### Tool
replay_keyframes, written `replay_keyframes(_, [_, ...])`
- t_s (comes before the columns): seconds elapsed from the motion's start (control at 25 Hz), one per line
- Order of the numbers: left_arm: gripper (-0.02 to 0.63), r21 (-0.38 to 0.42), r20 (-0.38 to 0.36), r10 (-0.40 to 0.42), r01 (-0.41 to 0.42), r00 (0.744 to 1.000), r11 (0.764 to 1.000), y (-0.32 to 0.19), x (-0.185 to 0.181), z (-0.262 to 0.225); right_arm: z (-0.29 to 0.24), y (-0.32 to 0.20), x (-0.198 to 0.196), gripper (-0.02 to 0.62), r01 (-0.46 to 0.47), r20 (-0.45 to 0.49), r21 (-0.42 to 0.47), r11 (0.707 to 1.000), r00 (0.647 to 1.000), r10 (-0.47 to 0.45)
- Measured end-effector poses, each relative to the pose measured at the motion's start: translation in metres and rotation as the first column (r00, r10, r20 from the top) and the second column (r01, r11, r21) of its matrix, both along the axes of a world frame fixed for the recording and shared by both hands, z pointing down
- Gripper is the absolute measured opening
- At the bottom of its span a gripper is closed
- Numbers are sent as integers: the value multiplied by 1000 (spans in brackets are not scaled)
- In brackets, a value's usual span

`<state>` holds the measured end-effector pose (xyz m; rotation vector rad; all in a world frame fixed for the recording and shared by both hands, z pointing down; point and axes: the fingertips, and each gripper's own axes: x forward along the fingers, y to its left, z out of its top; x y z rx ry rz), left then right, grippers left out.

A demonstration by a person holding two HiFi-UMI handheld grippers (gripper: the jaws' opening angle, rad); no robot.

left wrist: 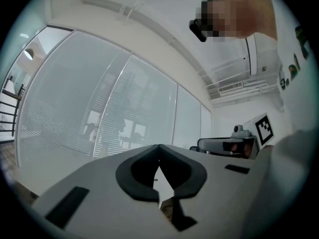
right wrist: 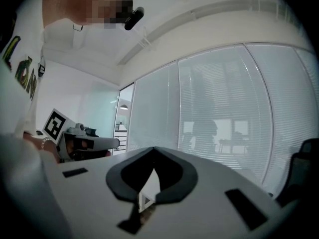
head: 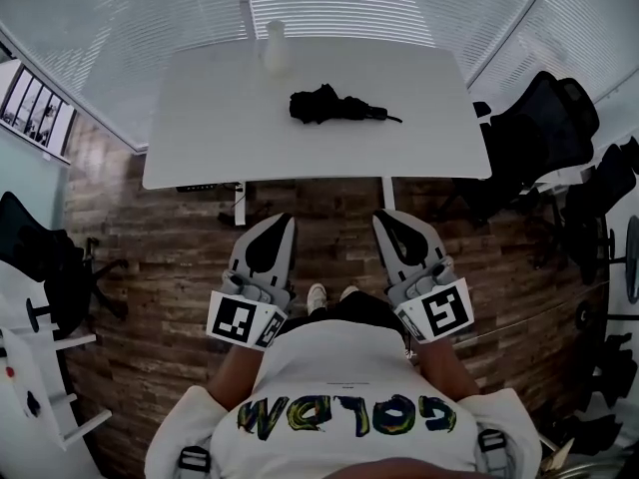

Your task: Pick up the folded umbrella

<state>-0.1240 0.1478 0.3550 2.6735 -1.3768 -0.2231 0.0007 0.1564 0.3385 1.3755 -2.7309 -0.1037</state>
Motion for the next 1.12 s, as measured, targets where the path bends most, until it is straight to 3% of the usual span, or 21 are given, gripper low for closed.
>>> replay_keyframes(0.52, [9, -7, 9, 5, -5, 1000, 1000, -80, 17, 8, 8, -83, 19, 11, -12, 18, 5, 1000, 1000, 12])
replay_keyframes(1.12, [9, 1, 32, 21, -21, 999, 1000, -235, 111, -4, 0, -238, 115, 11, -27, 26, 16, 1000, 999, 26])
